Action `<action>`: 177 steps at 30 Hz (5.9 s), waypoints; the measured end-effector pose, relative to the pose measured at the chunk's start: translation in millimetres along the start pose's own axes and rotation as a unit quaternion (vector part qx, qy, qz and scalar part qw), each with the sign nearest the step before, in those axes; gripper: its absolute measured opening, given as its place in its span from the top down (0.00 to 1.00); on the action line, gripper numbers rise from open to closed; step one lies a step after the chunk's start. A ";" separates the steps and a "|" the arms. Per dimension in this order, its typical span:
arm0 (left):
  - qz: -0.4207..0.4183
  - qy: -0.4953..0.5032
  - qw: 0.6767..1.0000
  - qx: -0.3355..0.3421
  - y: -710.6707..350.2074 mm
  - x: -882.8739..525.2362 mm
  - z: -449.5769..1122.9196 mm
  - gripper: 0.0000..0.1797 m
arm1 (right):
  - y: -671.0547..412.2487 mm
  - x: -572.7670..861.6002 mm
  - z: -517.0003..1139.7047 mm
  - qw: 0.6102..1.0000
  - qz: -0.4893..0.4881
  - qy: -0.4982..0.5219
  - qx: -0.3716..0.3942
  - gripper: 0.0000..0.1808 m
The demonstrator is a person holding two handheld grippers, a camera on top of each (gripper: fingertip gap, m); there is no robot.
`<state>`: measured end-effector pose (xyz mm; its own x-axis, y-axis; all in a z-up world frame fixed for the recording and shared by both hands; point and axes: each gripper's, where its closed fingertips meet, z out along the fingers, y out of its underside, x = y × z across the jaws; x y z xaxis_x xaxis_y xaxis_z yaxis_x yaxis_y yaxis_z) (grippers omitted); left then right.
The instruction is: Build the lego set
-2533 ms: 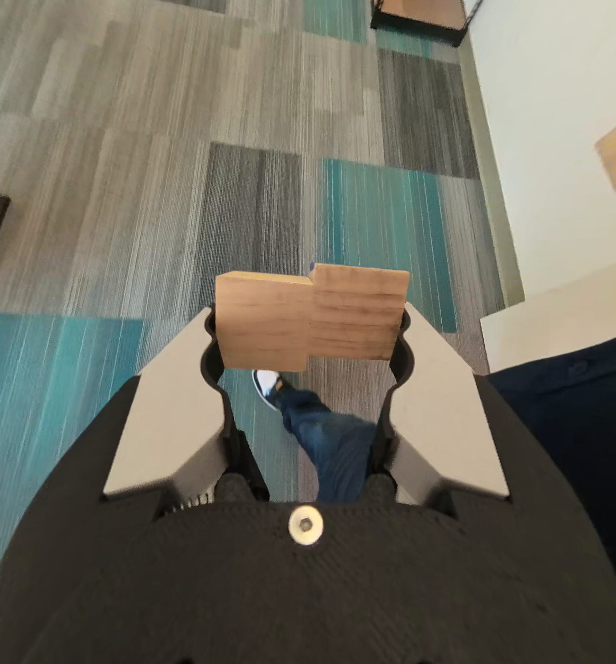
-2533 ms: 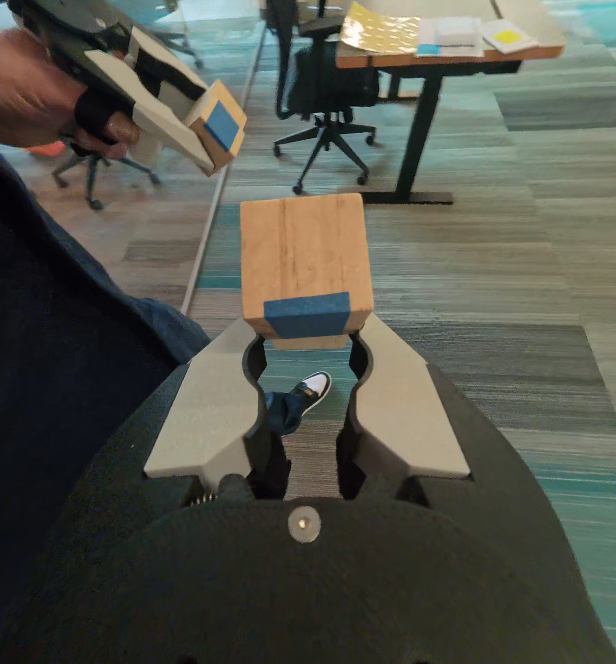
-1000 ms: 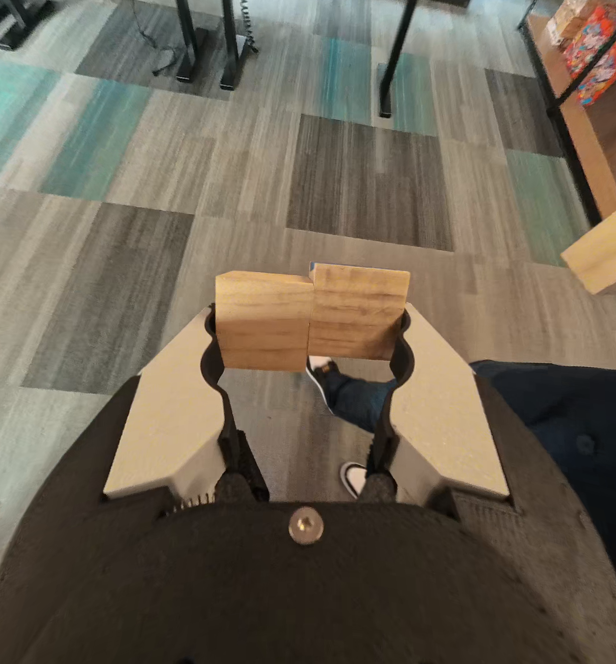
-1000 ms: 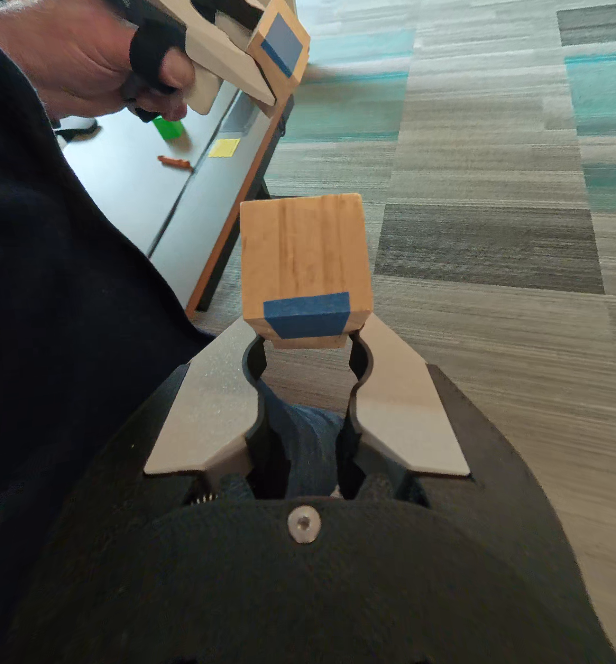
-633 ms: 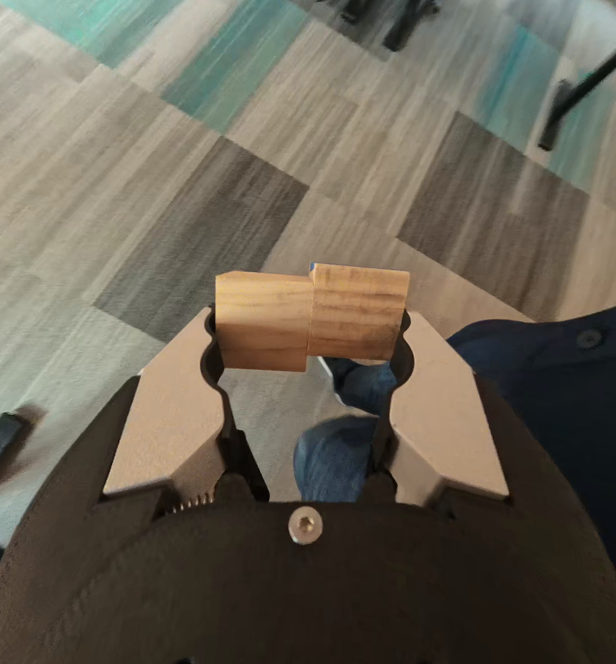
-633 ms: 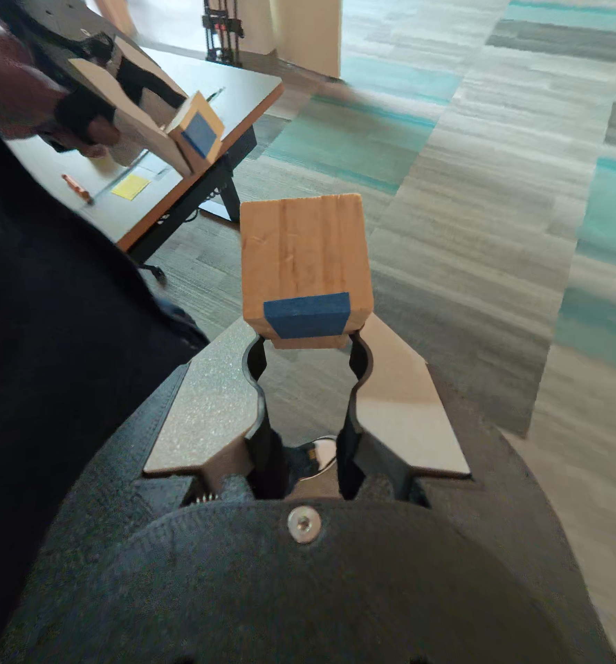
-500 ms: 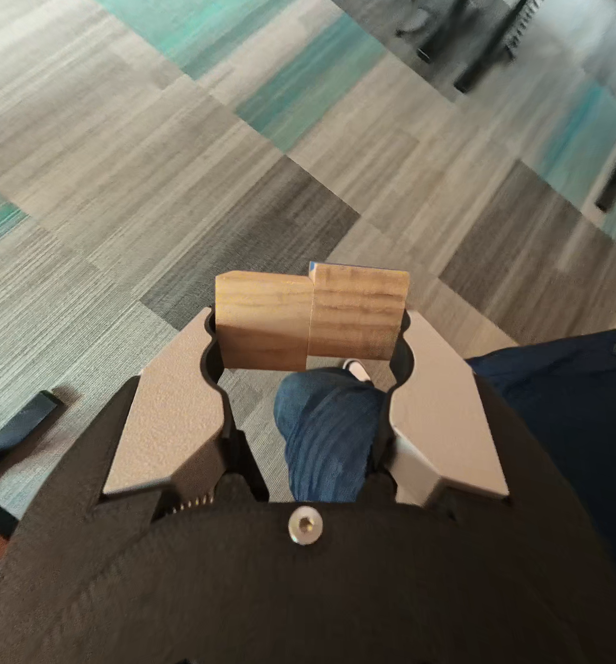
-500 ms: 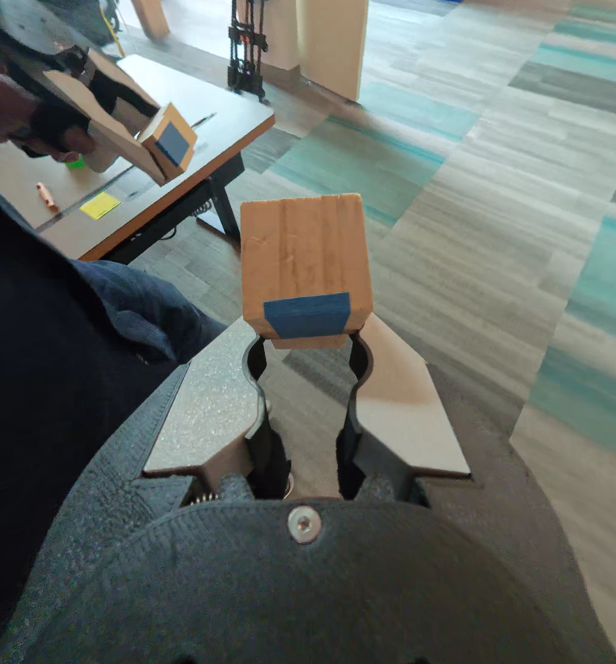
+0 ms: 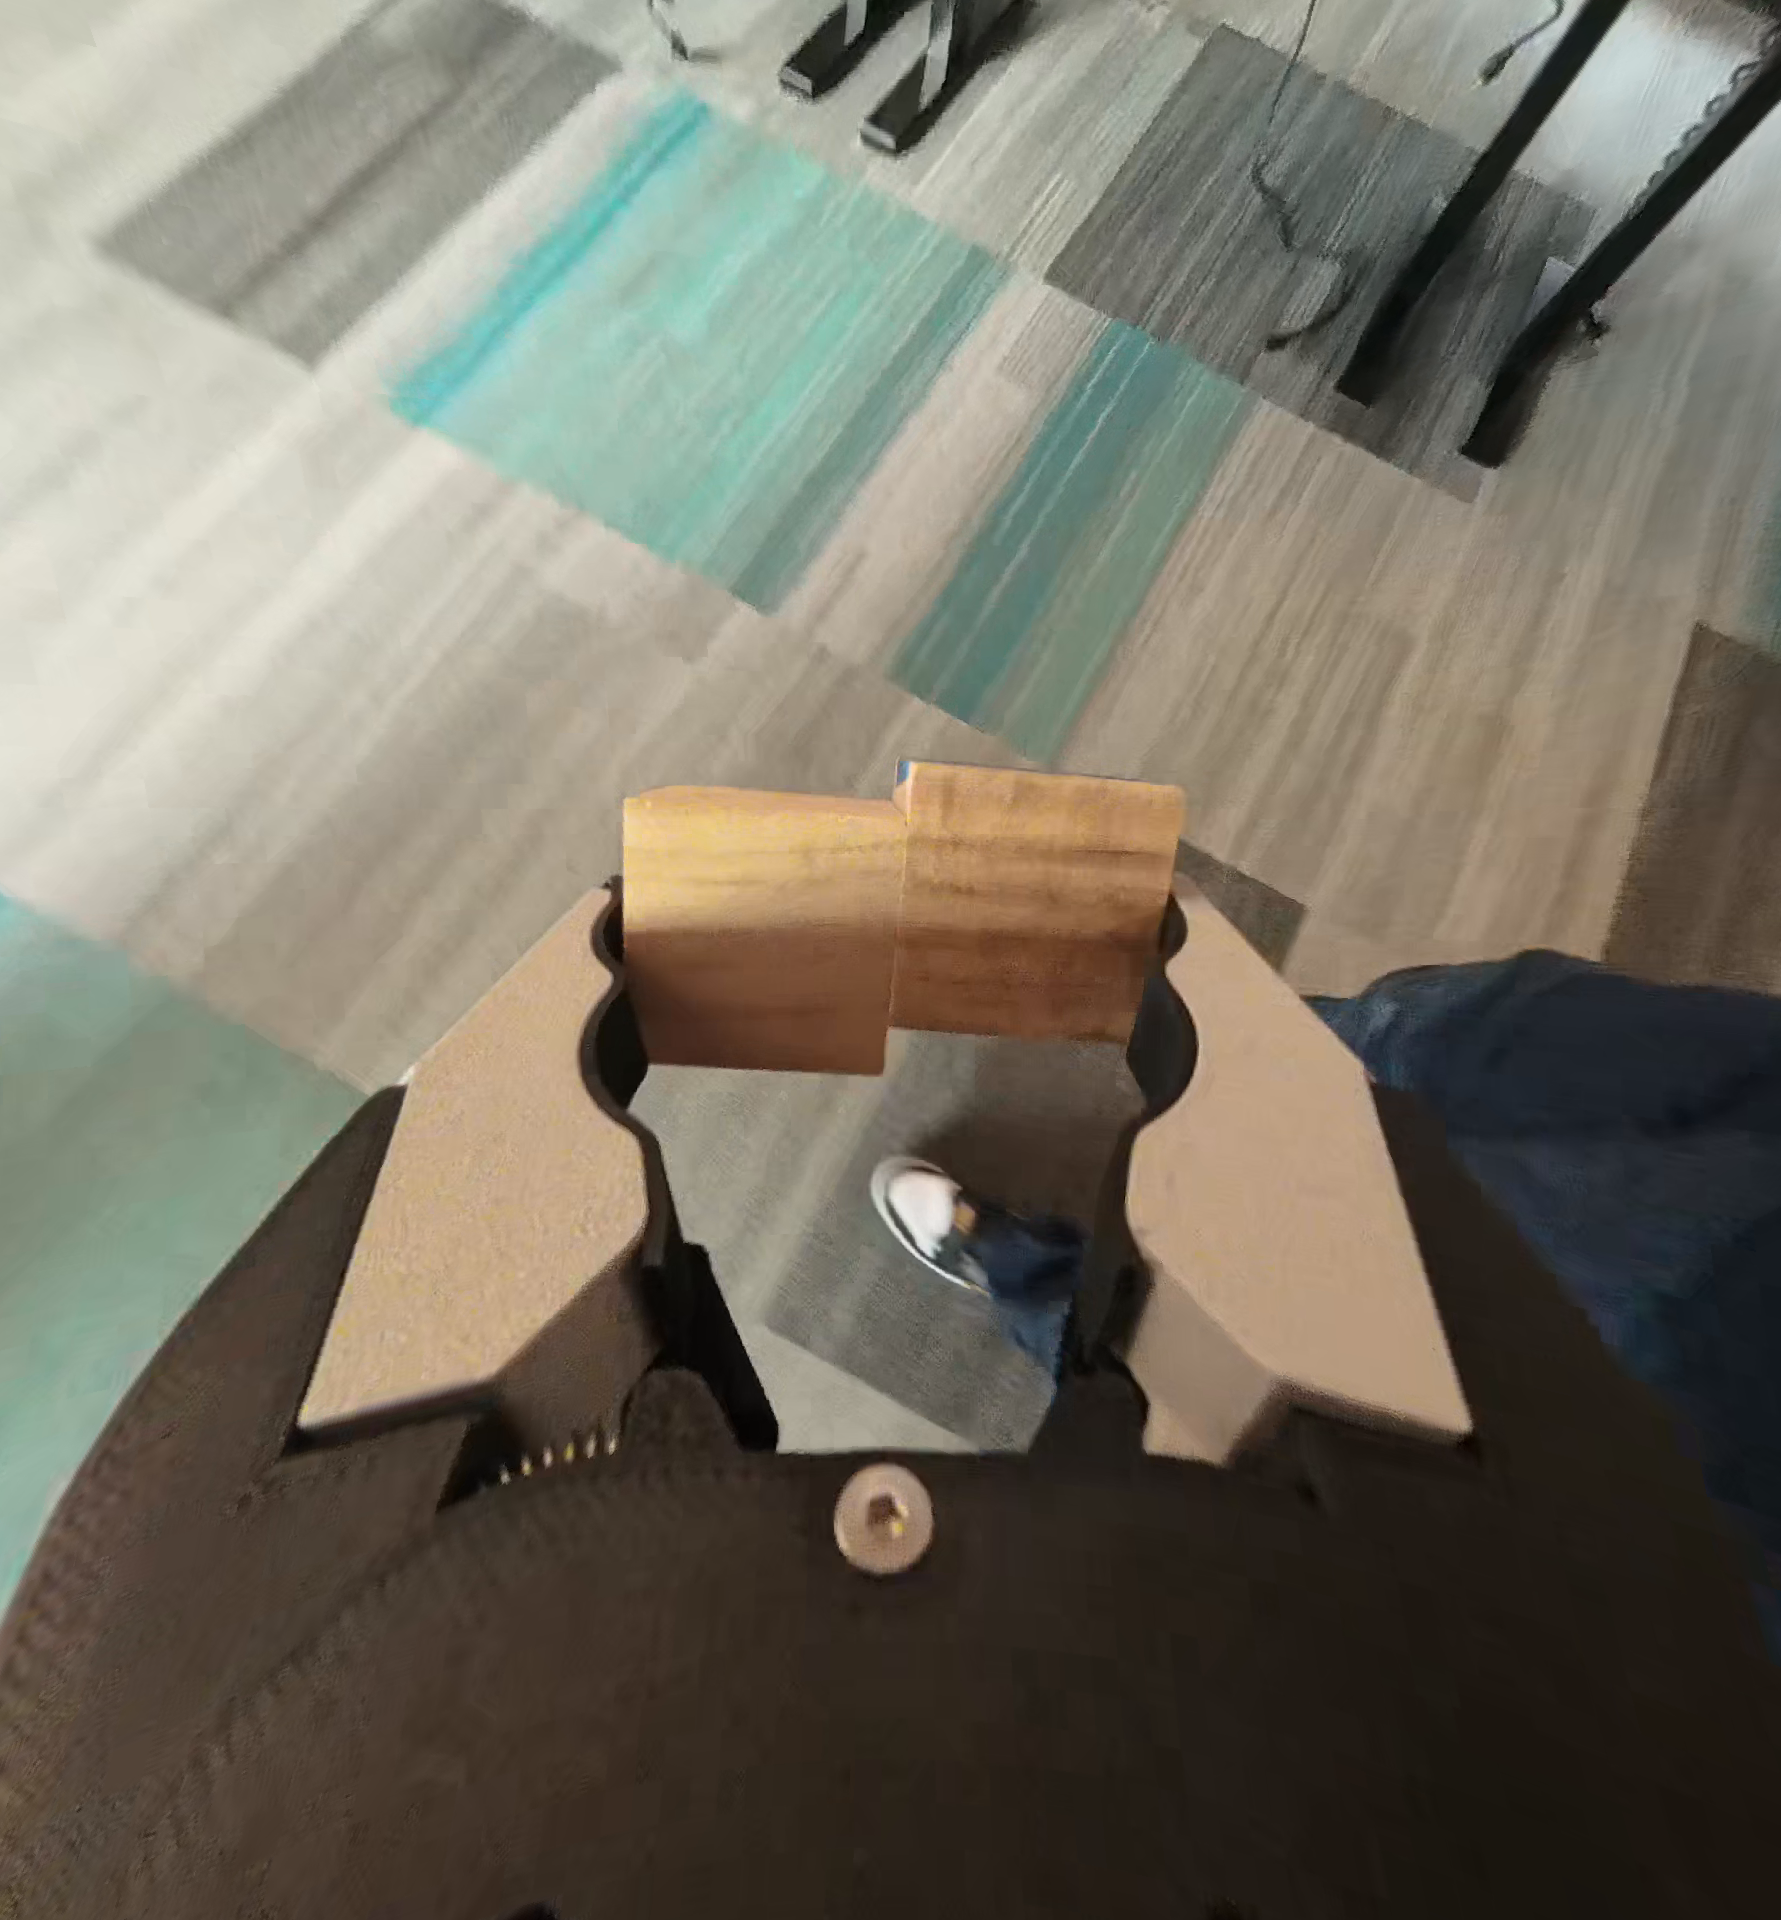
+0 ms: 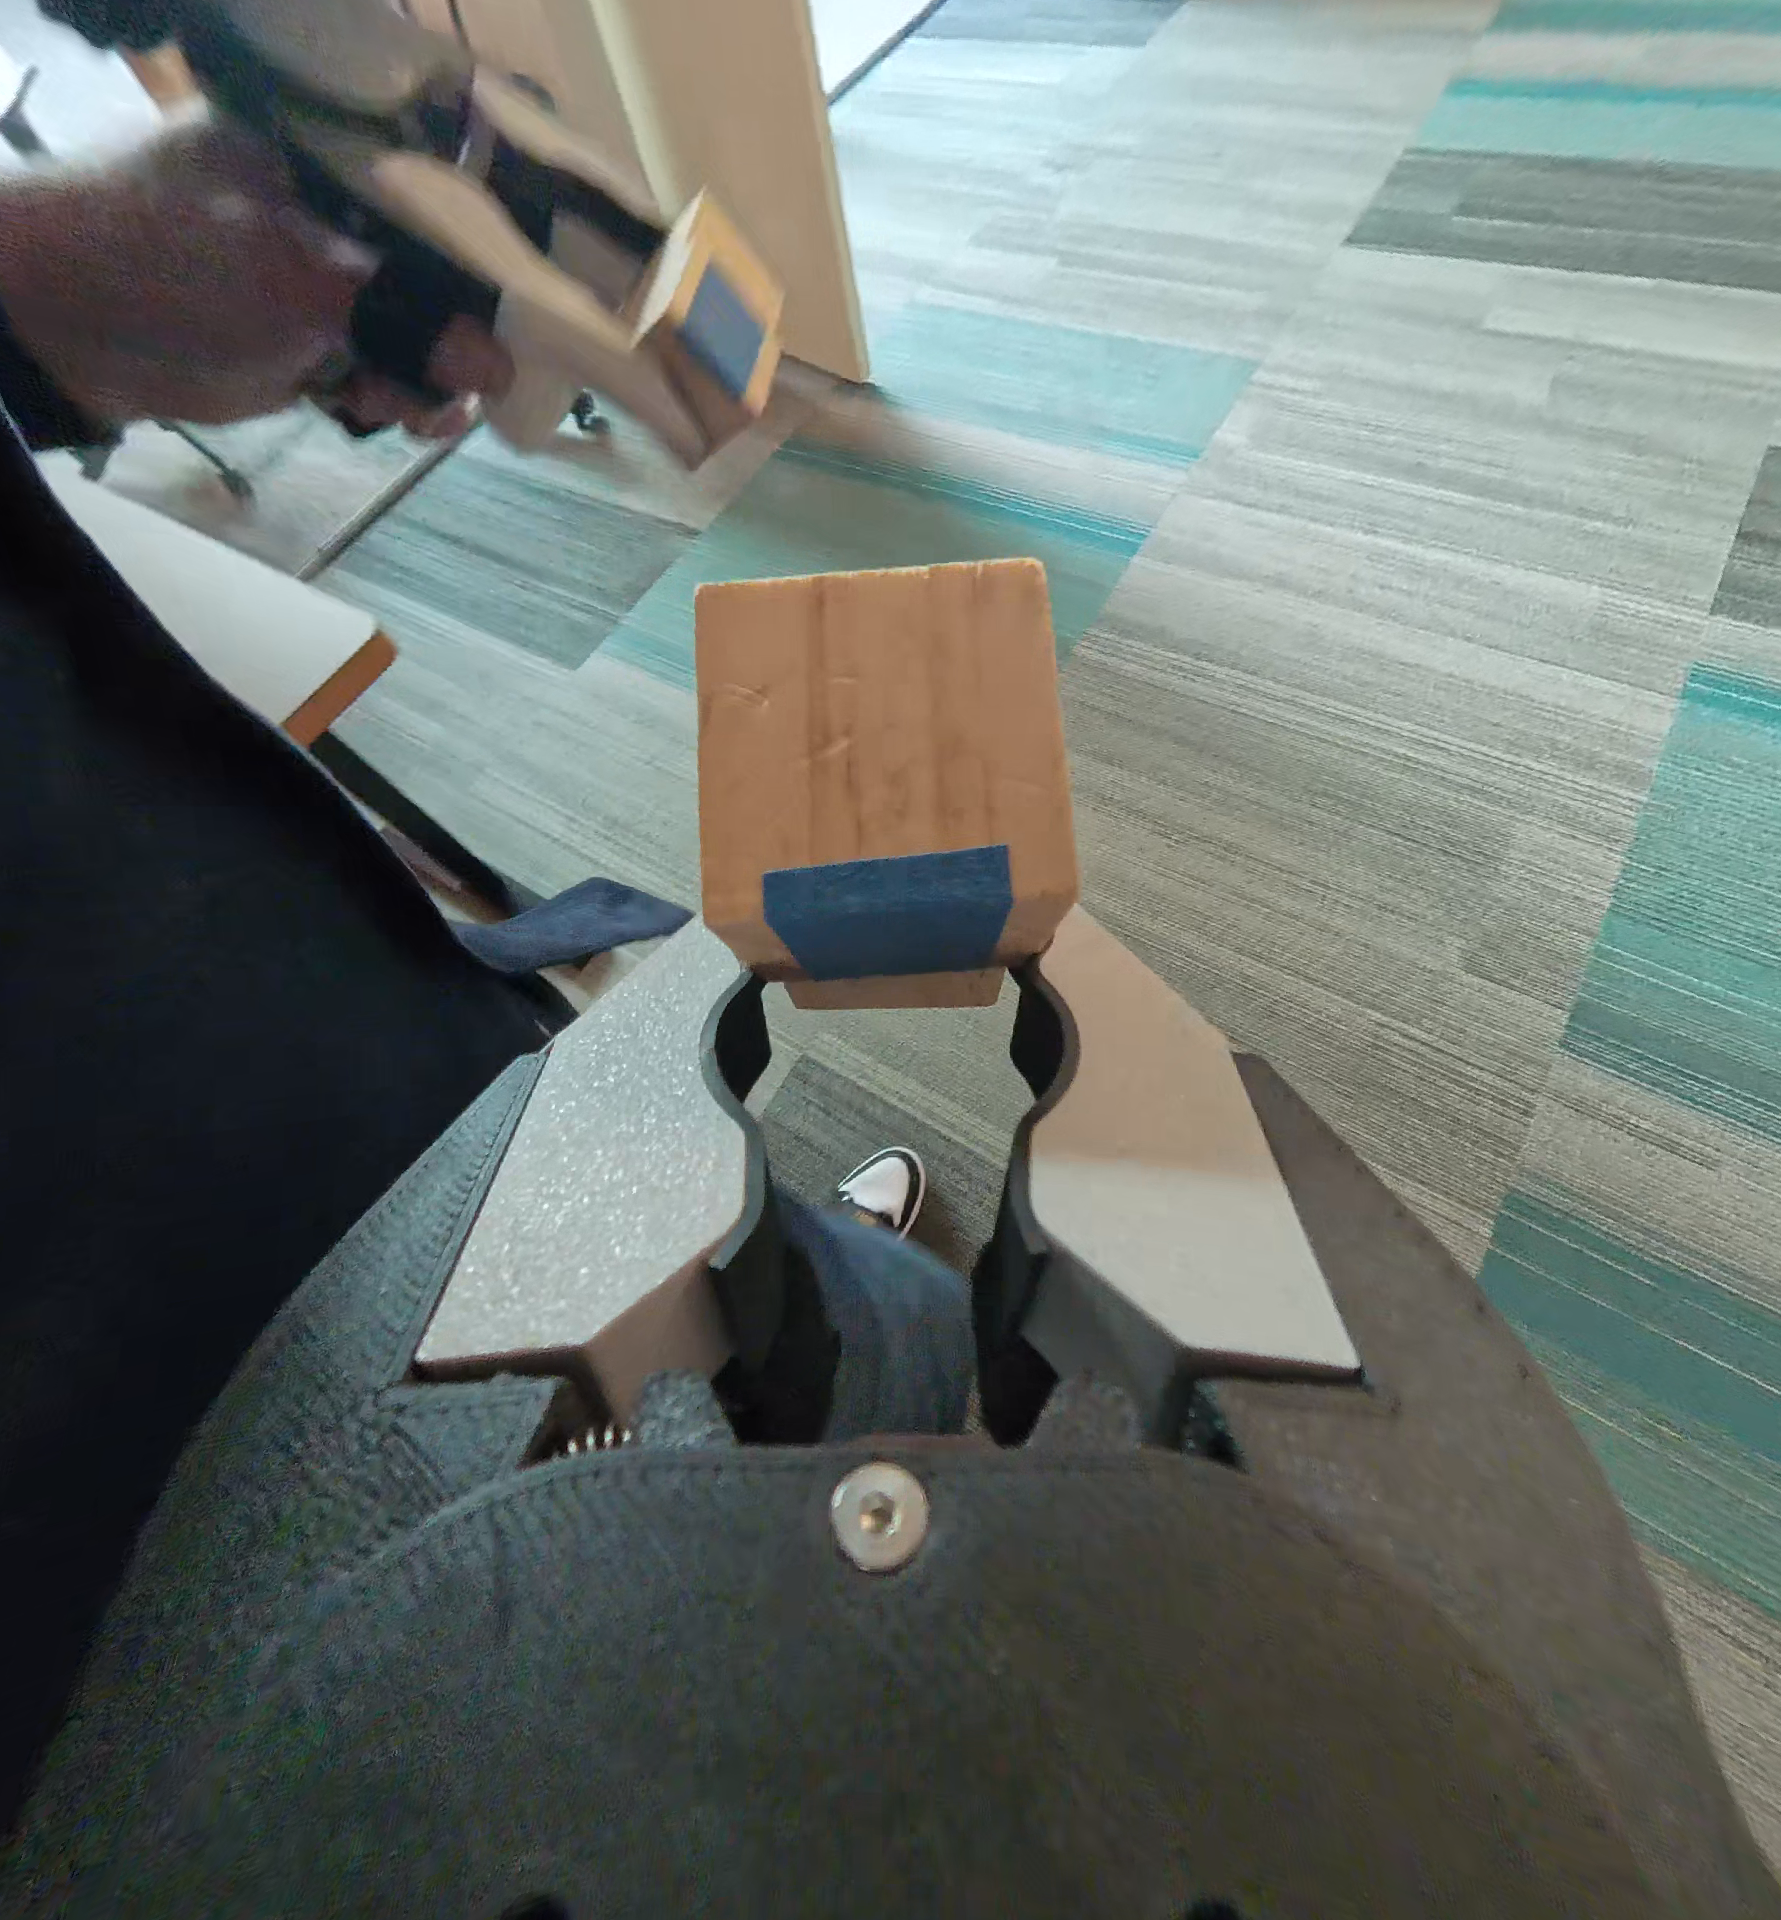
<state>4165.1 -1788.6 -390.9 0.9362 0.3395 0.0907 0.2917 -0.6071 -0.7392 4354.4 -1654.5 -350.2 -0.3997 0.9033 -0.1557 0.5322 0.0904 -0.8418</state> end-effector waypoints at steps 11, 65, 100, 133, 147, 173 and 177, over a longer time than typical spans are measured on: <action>0.020 0.035 0.998 0.055 -243.6 -249.6 225.8 0.48 | -150.7 304.1 218.6 1.000 -0.019 0.003 -0.010 0.76; -0.133 -0.086 0.986 -0.046 -962.4 -1858.6 892.9 0.47 | -1182.4 1565.9 1415.6 0.994 -0.093 -0.051 0.031 0.76; -0.122 -0.087 0.986 -0.072 -1546.4 -2726.4 1404.4 0.47 | -1756.7 2365.5 2053.0 0.989 -0.111 -0.077 0.063 0.76; -0.006 0.021 0.999 -0.049 -2293.2 -3178.9 2085.2 0.47 | -2051.9 3307.6 2249.5 0.996 -0.018 0.062 0.058 0.76; 0.124 0.146 0.981 -0.035 -2646.9 -3268.2 2458.6 0.47 | -2100.6 3685.8 2270.3 0.975 0.112 0.188 0.049 0.76; 0.137 0.079 0.982 0.101 -3297.3 -3353.4 2890.3 0.48 | -2223.5 4424.4 2183.6 0.990 0.004 0.140 0.029 0.76; 0.160 0.079 0.978 0.112 -3371.2 -3378.6 2939.3 0.48 | -2244.6 4510.8 2200.1 0.991 0.004 0.135 0.025 0.76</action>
<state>-557.4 1222.6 -166.9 0.9963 0.0325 -0.0794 -0.0536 -0.4862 -0.8722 -285.1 1294.8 -300.0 -0.1784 0.9837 -0.0240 0.4939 0.0684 -0.8668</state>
